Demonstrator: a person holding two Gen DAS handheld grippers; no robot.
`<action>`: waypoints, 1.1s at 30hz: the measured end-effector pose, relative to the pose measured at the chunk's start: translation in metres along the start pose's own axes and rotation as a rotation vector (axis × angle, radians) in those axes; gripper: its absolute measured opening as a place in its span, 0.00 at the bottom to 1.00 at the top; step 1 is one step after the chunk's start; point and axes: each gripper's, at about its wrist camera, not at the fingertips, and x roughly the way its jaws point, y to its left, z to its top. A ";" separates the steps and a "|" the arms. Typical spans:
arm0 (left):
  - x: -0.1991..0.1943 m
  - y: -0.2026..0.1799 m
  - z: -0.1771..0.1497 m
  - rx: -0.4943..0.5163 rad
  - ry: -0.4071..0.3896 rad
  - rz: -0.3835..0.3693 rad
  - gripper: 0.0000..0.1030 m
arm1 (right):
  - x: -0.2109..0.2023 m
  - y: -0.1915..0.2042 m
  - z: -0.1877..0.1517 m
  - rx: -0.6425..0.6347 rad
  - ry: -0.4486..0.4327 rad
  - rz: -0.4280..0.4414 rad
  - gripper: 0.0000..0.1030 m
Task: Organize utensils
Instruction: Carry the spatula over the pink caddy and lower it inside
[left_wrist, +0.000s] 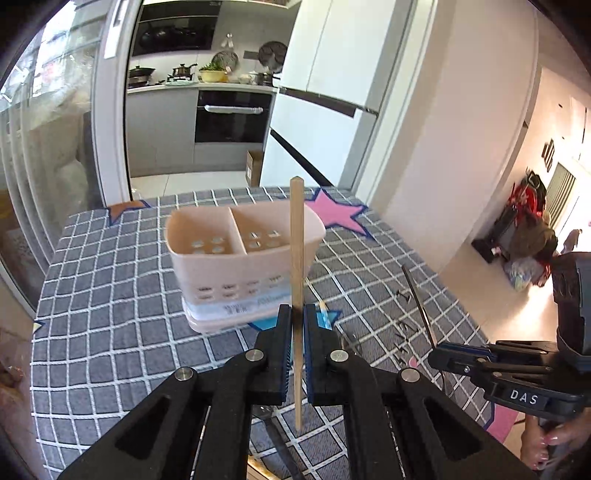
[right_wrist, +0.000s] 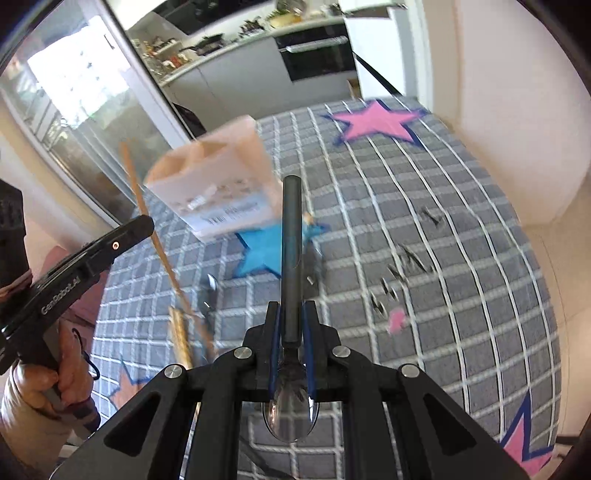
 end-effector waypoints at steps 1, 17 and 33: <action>-0.009 0.006 0.003 -0.008 -0.016 -0.001 0.36 | -0.002 0.005 0.006 -0.011 -0.015 0.006 0.12; -0.213 0.091 0.079 0.021 -0.242 0.069 0.36 | 0.013 0.071 0.125 -0.126 -0.182 0.104 0.12; -0.155 0.124 0.100 -0.010 -0.226 0.106 0.36 | 0.090 0.092 0.156 -0.268 -0.315 0.027 0.12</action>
